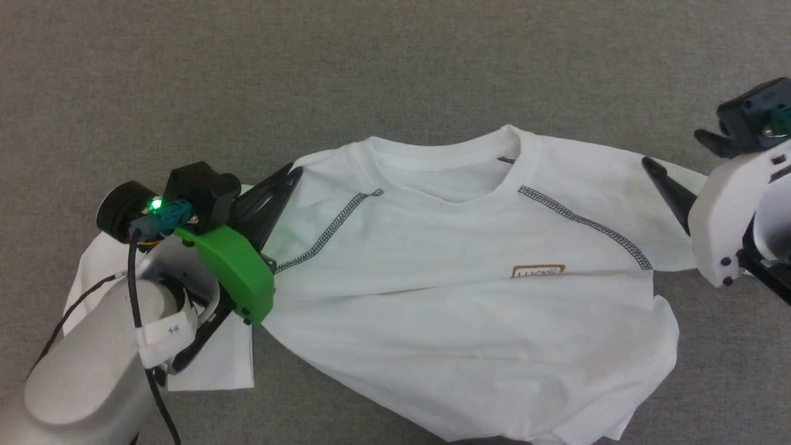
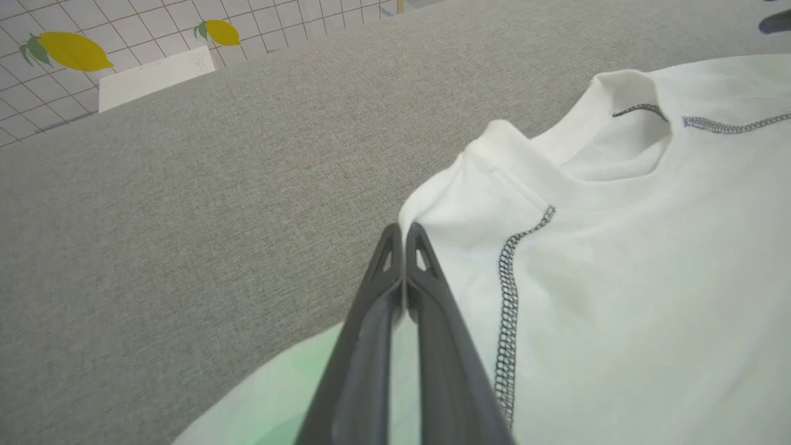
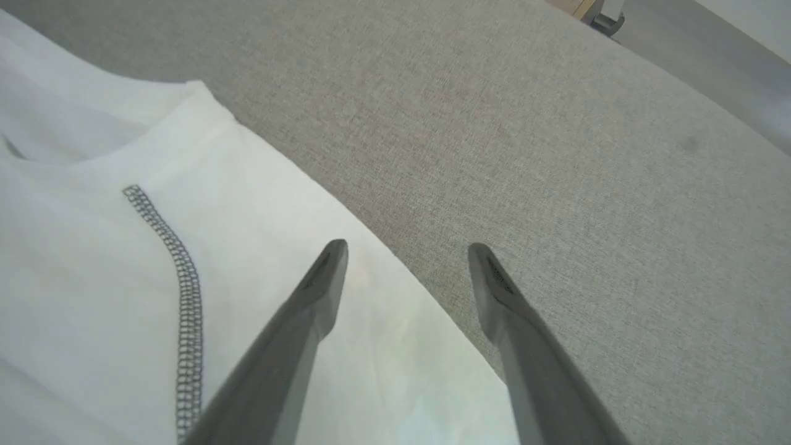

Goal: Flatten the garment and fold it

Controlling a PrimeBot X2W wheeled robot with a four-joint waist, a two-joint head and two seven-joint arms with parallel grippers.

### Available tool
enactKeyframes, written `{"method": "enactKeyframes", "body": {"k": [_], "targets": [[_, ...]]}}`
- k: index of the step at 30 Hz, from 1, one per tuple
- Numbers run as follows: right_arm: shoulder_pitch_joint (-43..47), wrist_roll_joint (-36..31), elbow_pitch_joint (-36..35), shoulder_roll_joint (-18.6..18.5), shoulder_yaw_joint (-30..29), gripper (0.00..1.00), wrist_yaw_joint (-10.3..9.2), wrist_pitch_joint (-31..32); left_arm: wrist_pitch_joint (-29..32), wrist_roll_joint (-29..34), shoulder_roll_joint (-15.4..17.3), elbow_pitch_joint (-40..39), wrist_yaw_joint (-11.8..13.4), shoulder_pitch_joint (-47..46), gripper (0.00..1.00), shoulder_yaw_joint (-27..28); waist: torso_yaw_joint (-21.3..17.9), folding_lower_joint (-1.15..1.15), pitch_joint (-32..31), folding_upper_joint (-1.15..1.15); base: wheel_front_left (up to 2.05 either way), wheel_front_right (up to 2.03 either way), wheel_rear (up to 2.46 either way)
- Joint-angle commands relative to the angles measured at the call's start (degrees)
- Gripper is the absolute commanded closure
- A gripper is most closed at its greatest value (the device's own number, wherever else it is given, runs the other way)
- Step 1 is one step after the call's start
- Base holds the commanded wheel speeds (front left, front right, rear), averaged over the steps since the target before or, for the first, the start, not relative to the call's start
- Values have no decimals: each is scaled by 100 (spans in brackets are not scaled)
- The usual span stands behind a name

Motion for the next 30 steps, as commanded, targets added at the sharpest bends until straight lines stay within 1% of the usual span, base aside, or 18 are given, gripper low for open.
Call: {"method": "enactKeyframes", "body": {"k": [1,6,11,12,13,14,15,17,20,26,30], "targets": [[-144,117,69,-116,183,0,-9,138,-45,75,-53,18,-46,-138,100,-3,149,0,200,0,0,0,0],[-427,521,239,-520,757,0,-9,577,-105,105,-157,149,-132,-309,100,-51,252,0,357,0,0,0,0],[-573,750,355,-825,1104,0,-9,743,-156,121,-224,243,-188,-430,100,-80,340,0,477,0,0,0,0],[-590,808,400,-882,1167,2,-9,778,-167,123,-240,262,-196,-454,100,-85,356,0,502,0,0,0,0],[-602,852,450,-905,1177,39,-9,797,-176,125,-252,277,-202,-472,100,-89,365,0,520,0,0,0,0],[-614,887,515,-921,1177,82,-9,816,-190,129,-268,299,-209,-492,100,-95,373,0,535,0,0,0,0],[-622,901,563,-949,1199,100,-9,843,-205,132,-284,322,-216,-511,100,-102,378,0,543,0,0,0,0],[-664,883,609,-933,1119,100,-9,740,-255,138,-307,368,-223,-540,100,-100,369,0,540,0,0,0,0],[-779,657,589,-861,1021,100,-9,266,-486,170,-353,444,-156,-583,100,-5,323,0,465,0,0,0,0],[-958,154,650,-455,583,100,-9,-1224,-1214,255,-512,511,132,-665,100,333,158,0,44,0,0,0,0],[-1017,-248,682,-211,238,100,-9,-2025,-1457,361,-513,406,332,-803,100,521,33,0,-365,0,0,0,0]]}}
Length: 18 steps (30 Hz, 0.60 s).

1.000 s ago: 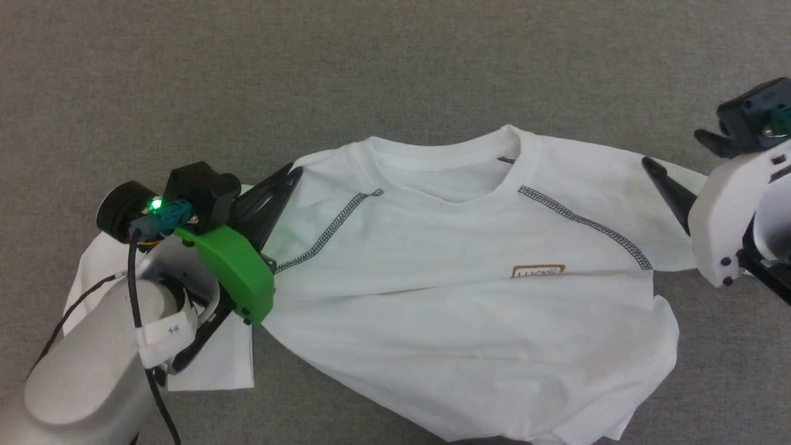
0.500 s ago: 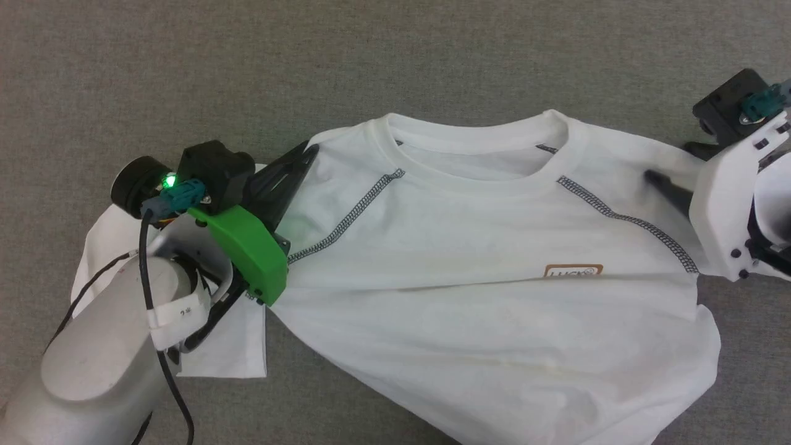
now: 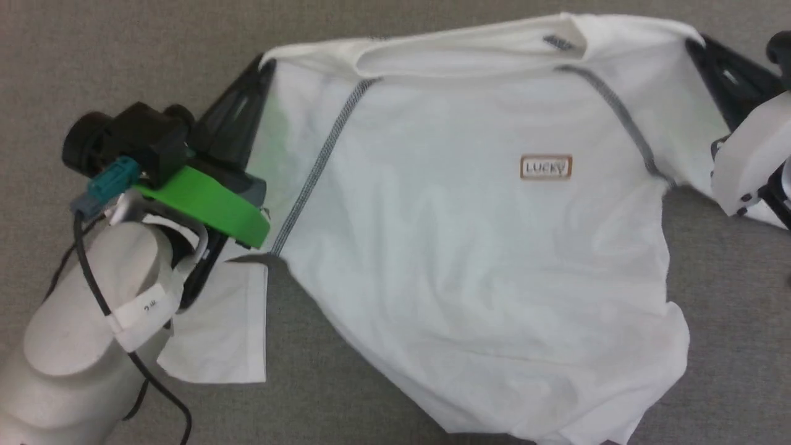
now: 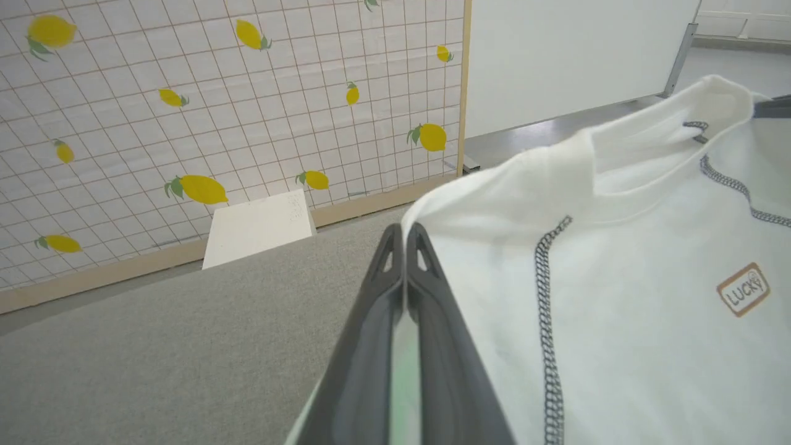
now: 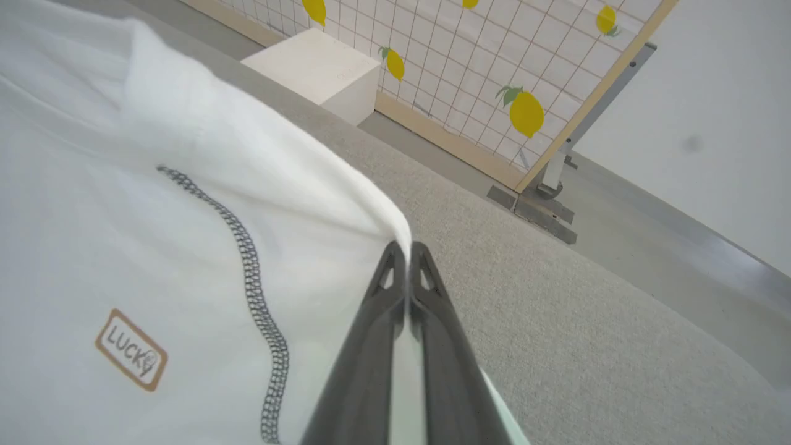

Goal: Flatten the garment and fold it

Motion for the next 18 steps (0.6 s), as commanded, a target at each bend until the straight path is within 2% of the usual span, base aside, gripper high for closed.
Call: {"method": "enactKeyframes", "body": {"k": [1,9,18], "targets": [[-128,-127,26,68,-115,100,-11,-194,-59,93,16,-47,91,-173,100,86,-196,-1,-475,0,0,0,0],[-595,-614,67,436,-509,100,-11,-816,261,285,141,-133,237,-851,100,227,-356,-1,-1346,0,0,0,0],[-1544,-833,116,667,-378,100,-11,-870,976,487,306,-202,277,-1809,100,278,-532,-1,-1977,0,0,0,0]]}}
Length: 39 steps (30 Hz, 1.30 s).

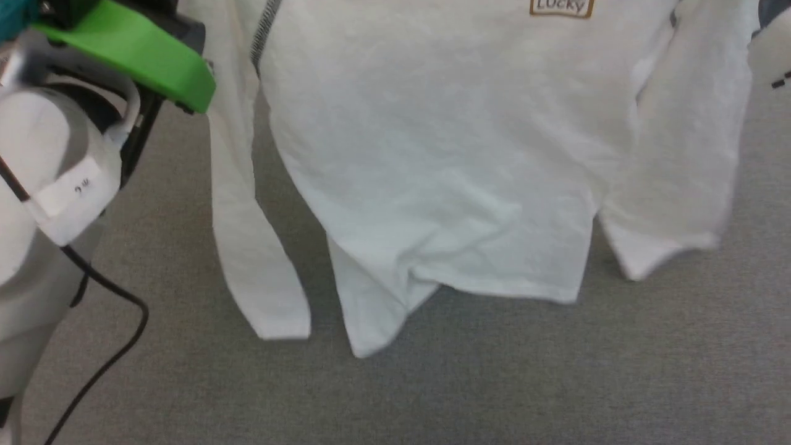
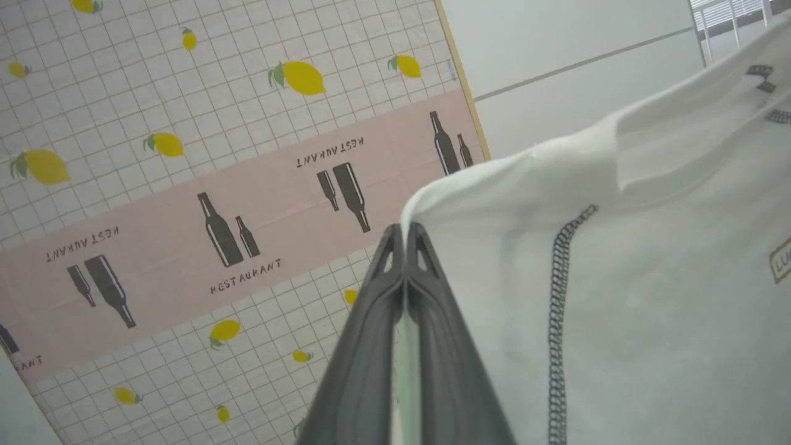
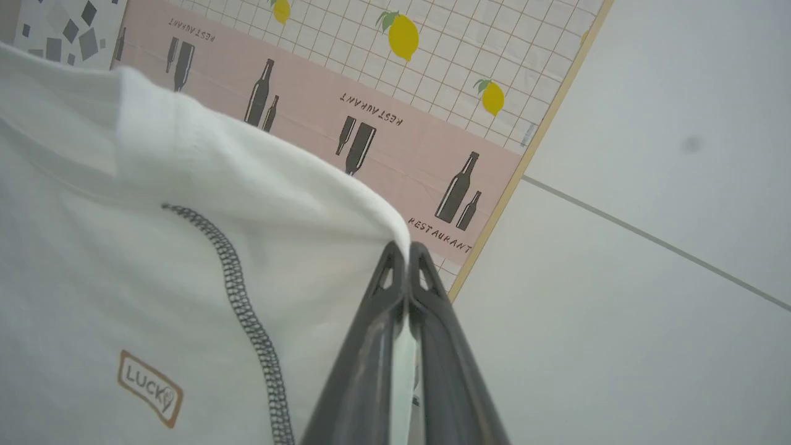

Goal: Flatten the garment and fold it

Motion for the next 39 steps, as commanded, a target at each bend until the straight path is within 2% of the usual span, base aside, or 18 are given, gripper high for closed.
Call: {"method": "enactKeyframes", "body": {"k": [1,8,14,19,22,29,33,39], "targets": [[-179,-41,37,16,40,100,-11,19,91,69,56,-43,56,-159,100,35,-195,0,-393,0,0,0,0],[-665,15,-20,0,214,100,-11,287,590,-122,132,-383,166,-465,100,198,-264,0,-582,0,0,0,0],[-1087,108,66,5,376,100,-11,599,1199,-353,212,-505,229,-726,100,284,-334,0,-434,0,0,0,0],[-1621,115,584,180,478,100,-11,820,1567,-617,-49,-159,375,-1188,100,401,-365,0,-25,0,0,0,0],[-2130,-34,983,268,588,100,-11,794,1648,-567,-199,216,455,-1654,100,430,-377,0,398,0,0,0,0],[-3499,-528,1922,504,756,100,-11,330,1285,-142,-543,1103,504,-2949,100,428,-358,0,1413,0,0,0,0],[-4309,-893,2404,555,998,100,-11,-61,794,161,-710,1566,529,-3641,100,430,-307,0,1914,0,0,0,0],[-5103,-1321,3053,431,1389,100,-11,-620,-3,476,-825,2093,492,-4201,100,406,-200,0,2404,0,0,0,0]]}}
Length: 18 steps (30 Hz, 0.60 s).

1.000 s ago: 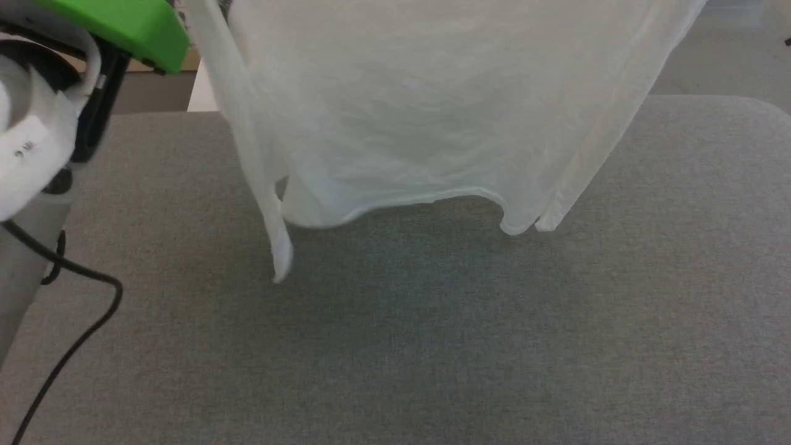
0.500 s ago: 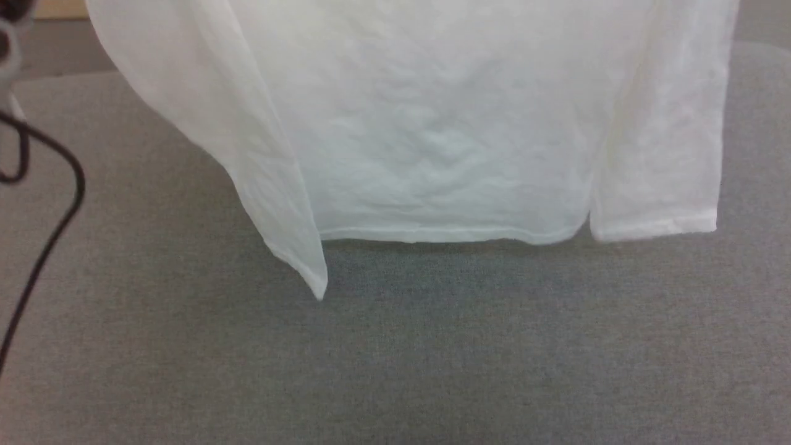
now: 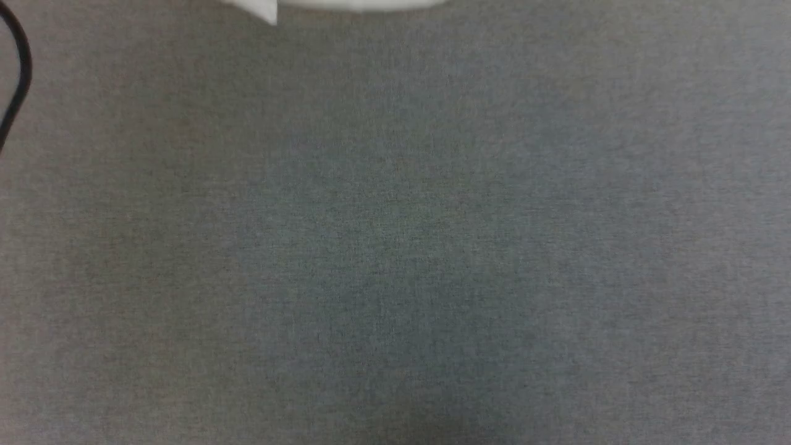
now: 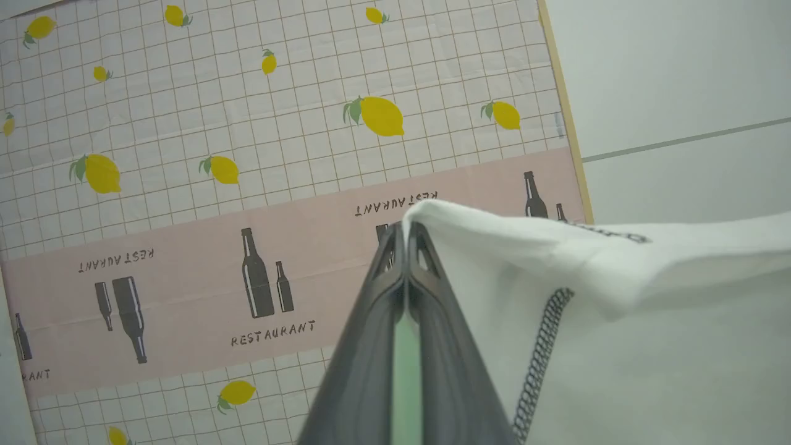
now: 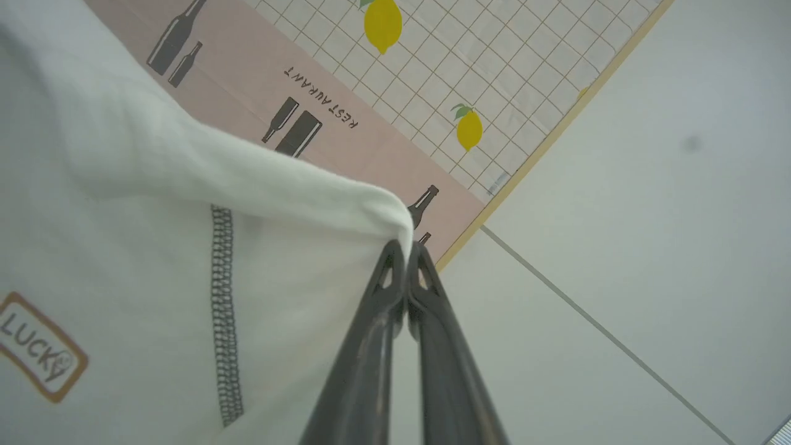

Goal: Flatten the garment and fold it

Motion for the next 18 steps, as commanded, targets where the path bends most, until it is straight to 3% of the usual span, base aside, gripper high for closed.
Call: {"method": "enactKeyframes", "body": {"k": [1,8,13,18], "targets": [[-185,-100,103,-75,34,100,-11,-156,-185,103,-38,76,-15,-156,100,5,138,0,665,0,0,0,0],[-323,-425,481,-251,229,100,-11,-779,-1167,294,-42,431,-159,-153,100,-82,236,0,1205,0,0,0,0],[-49,-311,626,-307,340,100,-11,-1072,-1443,268,18,544,-360,176,100,-170,261,0,1447,0,0,0,0],[412,24,329,-464,550,100,-11,-1286,-1590,191,170,325,-502,692,100,-150,259,0,1463,0,0,0,0]]}}
